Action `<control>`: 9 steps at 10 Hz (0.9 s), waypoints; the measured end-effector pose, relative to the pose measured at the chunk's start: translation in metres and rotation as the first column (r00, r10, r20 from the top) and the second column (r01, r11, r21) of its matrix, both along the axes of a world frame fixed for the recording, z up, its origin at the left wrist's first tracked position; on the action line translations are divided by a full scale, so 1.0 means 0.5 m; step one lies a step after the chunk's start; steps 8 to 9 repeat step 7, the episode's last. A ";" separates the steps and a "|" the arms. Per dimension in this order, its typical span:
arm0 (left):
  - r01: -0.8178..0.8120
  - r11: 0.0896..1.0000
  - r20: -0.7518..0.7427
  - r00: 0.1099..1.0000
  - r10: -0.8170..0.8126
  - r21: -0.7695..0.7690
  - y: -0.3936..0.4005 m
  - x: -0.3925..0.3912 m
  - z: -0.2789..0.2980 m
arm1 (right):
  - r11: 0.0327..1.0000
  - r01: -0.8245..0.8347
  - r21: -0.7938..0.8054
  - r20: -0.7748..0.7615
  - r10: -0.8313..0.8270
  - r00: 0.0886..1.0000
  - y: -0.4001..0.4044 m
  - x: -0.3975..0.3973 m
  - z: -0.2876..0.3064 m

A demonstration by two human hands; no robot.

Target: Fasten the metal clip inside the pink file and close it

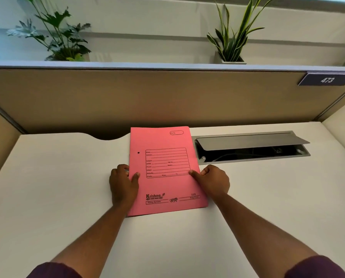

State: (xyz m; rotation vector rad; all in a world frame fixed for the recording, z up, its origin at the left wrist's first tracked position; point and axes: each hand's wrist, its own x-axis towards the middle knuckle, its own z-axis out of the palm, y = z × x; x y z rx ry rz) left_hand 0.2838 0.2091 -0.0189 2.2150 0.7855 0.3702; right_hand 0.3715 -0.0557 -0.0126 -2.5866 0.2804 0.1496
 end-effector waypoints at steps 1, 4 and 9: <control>0.002 1.000 -0.008 1.000 -0.002 0.002 -0.001 -0.004 0.000 | 1.000 -0.004 -0.018 0.017 0.005 1.000 0.002 -0.003 -0.005; 0.025 0.999 -0.062 0.998 -0.028 -0.048 0.005 -0.015 -0.007 | 1.000 0.005 -0.014 0.051 -0.004 0.999 0.009 -0.022 -0.007; 0.176 0.983 -0.245 0.952 -0.183 -0.051 -0.011 -0.057 0.015 | 0.948 -0.022 0.317 0.027 0.014 1.000 0.001 -0.080 0.003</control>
